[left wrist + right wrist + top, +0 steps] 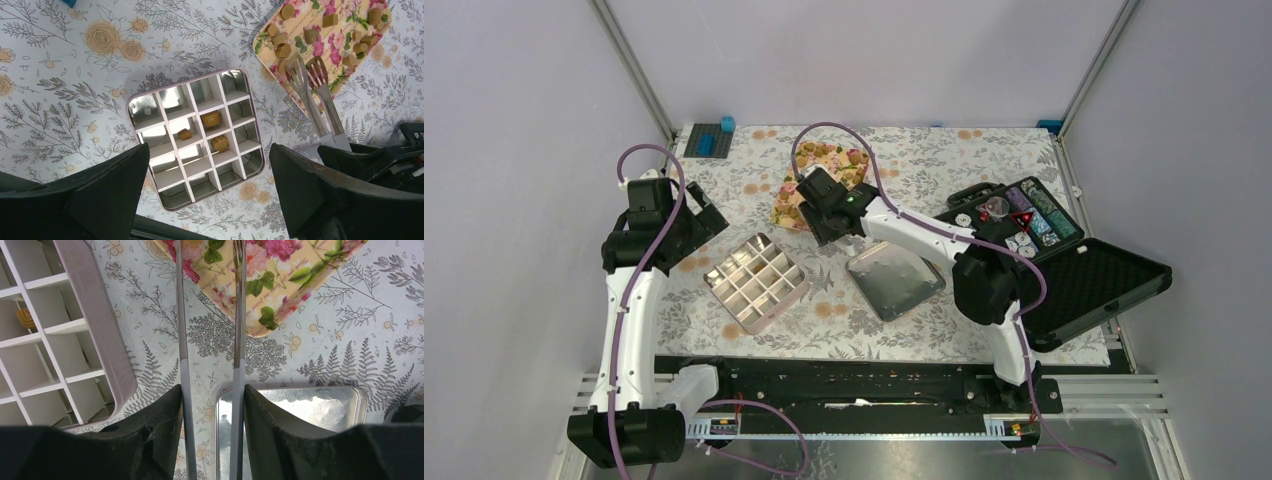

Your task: Pack the chocolate

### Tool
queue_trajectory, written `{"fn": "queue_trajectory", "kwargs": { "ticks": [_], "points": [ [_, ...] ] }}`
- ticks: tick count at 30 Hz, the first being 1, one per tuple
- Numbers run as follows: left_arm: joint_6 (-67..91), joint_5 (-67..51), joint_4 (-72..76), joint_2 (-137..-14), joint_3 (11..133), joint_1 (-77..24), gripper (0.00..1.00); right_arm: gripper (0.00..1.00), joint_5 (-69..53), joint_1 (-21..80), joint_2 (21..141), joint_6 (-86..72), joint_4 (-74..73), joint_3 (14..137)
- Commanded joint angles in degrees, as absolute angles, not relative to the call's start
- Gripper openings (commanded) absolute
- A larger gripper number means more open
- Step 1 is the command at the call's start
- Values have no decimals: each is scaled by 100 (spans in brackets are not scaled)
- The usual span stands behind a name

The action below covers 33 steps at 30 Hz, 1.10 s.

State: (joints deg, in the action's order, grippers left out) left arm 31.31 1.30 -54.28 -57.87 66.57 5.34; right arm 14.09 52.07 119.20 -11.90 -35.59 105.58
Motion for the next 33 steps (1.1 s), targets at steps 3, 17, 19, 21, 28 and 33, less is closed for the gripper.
{"fn": "queue_trajectory", "kwargs": {
  "ticks": [3,17,19,21,28,33],
  "points": [
    [3040,150,-5257,-5756,6639,571,99,53,1318,5286,12033,-1298,-3545,10976],
    [2989,227,-5258,-5733,6605,572,99,53,1929,5594,12387,-1122,-3740,11278],
    [2980,233,-5260,-5723,6590,579,99,53,1974,5599,12392,-1113,-3748,11282],
    [2972,236,-5261,-5722,6576,579,99,53,2057,5599,12388,-1094,-3751,11257],
    [2970,226,-5256,-5711,6568,589,99,52,2414,5590,12174,-1046,-3780,10945],
    [2979,203,-5257,-5713,6565,587,99,52,2408,5581,12128,-1043,-3766,10878]
  ]
}}
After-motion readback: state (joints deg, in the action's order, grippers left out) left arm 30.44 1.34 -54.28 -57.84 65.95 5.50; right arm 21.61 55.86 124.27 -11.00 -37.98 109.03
